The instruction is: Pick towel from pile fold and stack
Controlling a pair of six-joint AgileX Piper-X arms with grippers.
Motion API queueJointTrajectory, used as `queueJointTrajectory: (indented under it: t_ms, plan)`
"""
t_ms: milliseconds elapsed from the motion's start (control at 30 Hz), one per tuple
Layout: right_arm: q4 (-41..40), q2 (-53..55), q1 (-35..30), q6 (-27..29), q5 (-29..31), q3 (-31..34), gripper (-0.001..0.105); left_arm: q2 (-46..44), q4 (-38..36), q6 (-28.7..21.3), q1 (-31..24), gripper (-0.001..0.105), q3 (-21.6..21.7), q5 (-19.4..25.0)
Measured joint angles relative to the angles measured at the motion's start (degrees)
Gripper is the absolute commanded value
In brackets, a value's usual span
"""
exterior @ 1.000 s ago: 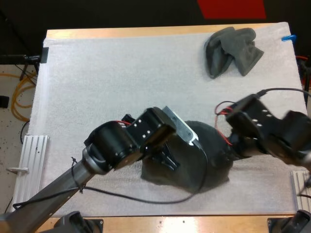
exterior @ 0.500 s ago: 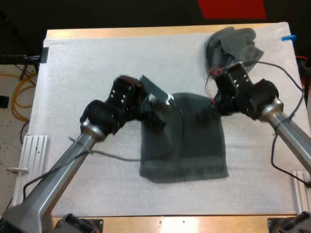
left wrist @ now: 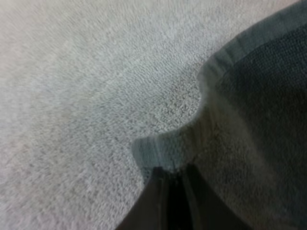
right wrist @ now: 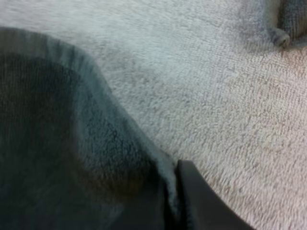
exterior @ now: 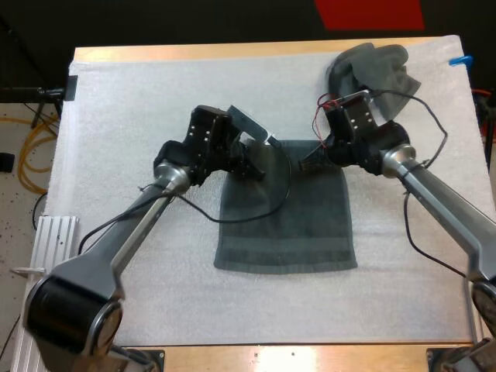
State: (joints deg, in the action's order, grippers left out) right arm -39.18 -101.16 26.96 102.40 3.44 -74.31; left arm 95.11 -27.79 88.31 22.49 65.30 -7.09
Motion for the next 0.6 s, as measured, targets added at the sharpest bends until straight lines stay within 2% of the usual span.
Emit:
queueJointTrajectory:
  t_ms: [133,233,367,467,533,600]
  plan:
    - [1.94,-2.54,0.00,0.00,2.36,0.00,0.000,2.94,2.42,-0.08,0.00,0.000,0.00,1.14]
    - [3.08,-3.35,0.00,0.64,2.85,0.00,0.000,3.95,3.10,-2.70,0.00,0.001,0.00,2.67]
    - [5.24,-3.52,0.00,1.90,6.00,0.00,0.001,3.98,3.39,-6.38,0.00,0.015,0.20,4.21]
    - [6.24,-3.52,-0.09,2.19,8.03,-0.09,0.018,3.98,3.52,-6.92,0.00,0.037,0.63,5.27]
    - [6.25,-3.52,-0.33,2.19,8.42,-0.33,0.046,3.93,3.52,-6.92,0.00,0.054,1.11,5.61]
    - [6.41,-3.47,-0.39,2.19,9.29,-0.33,0.074,3.23,3.52,-6.79,0.00,0.061,1.53,6.79]
